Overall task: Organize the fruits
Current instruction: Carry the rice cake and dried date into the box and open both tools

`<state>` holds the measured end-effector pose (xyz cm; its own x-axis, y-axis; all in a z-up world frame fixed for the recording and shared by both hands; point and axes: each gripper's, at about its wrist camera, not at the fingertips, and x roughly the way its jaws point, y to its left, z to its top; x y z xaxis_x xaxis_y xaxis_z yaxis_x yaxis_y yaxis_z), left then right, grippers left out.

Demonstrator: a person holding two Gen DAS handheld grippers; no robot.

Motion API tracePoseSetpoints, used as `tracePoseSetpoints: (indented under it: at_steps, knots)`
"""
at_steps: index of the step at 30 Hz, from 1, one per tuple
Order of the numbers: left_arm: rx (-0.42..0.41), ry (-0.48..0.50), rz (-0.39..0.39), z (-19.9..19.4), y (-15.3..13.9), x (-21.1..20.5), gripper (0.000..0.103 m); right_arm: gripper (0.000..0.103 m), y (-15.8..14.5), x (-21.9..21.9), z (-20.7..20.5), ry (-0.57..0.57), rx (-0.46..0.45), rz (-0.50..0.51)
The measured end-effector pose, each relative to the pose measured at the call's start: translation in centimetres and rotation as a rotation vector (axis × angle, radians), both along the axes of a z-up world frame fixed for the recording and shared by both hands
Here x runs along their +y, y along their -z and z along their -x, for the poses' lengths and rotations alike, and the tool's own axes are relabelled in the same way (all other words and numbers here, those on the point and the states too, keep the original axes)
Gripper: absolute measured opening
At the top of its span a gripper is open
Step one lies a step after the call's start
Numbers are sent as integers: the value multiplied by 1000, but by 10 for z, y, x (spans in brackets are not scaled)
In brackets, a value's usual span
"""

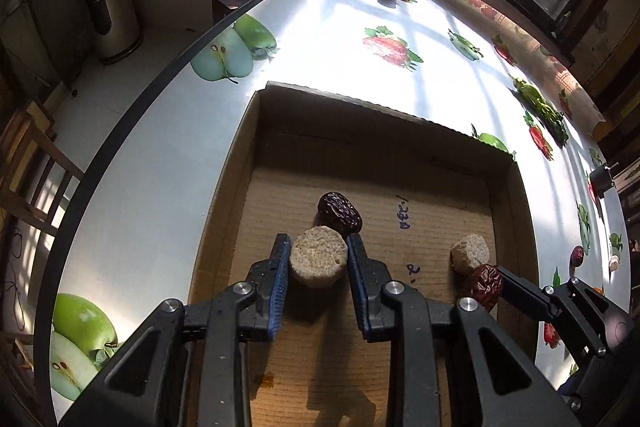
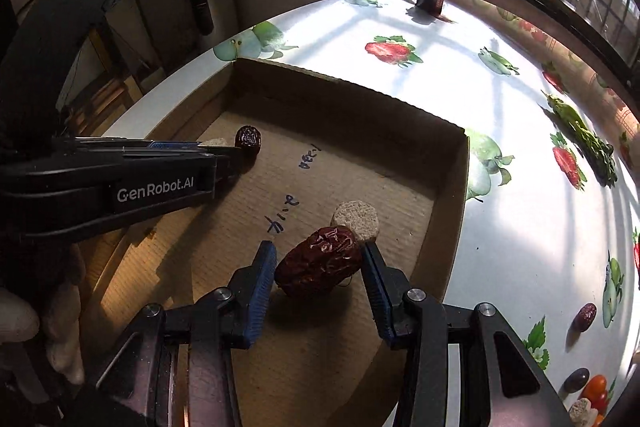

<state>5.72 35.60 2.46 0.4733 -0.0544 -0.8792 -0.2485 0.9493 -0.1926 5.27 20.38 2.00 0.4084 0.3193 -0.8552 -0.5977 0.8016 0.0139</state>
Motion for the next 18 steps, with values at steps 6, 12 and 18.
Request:
tracePoseSetpoints:
  at_steps: [6, 12, 18]
  knots:
    - [-47, -29, 37, 14, -5, 1, 47, 48, 1, 1, -13, 20, -7, -24]
    - [-106, -43, 102, 34, -6, -11, 63, 67, -20, -29, -3, 90, -34, -115]
    - [-76, 15, 44, 44, 1, -29, 63, 67, -45, -77, 32, 126, -112, -151]
